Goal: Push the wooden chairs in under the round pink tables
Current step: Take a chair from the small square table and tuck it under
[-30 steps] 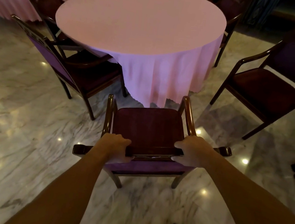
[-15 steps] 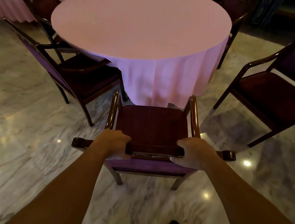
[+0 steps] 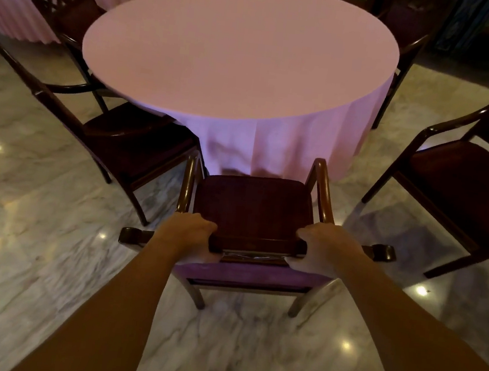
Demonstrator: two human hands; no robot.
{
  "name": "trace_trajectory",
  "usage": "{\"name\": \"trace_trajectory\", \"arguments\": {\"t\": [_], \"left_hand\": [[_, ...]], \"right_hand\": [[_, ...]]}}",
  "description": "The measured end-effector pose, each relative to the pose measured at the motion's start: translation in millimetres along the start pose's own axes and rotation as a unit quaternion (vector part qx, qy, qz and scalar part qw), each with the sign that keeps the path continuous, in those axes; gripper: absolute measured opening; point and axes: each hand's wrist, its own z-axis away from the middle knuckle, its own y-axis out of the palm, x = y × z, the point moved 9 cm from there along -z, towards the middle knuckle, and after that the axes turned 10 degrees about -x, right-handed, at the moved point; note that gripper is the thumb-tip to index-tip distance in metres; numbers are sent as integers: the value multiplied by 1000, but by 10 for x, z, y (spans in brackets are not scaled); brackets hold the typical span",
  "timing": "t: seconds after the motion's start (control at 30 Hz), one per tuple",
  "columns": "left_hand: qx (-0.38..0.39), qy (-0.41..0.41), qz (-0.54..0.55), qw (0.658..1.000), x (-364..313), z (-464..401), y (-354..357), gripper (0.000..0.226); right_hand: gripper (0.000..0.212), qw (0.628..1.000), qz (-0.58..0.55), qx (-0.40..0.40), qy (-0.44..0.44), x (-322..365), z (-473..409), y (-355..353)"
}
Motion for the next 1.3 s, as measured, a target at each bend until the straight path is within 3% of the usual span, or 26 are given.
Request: {"name": "trace_trajectory", "arguments": {"t": [0.4, 0.6, 0.8, 0.97, 1.3], "left_hand": [[2, -33, -3, 999, 89, -991, -71, 53], [-9, -45, -1, 999, 251, -1378, -103, 53], [-14, -56, 0, 998, 451, -1755, -123, 53], [-23, -51, -6, 998, 637, -2101, -205, 49], [9, -35, 1, 999, 842, -2552, -188, 49]], "right_hand": [[47, 999, 11, 5, -30, -753, -916, -100], [43, 999, 5, 10, -31, -946, -1302, -145], [51, 999, 17, -7, -26, -1168, -1734, -145], [37, 999, 10, -5, -37, -1255, -2095, -244], [46, 999, 12, 38, -8, -1464, -2554, -250]]}}
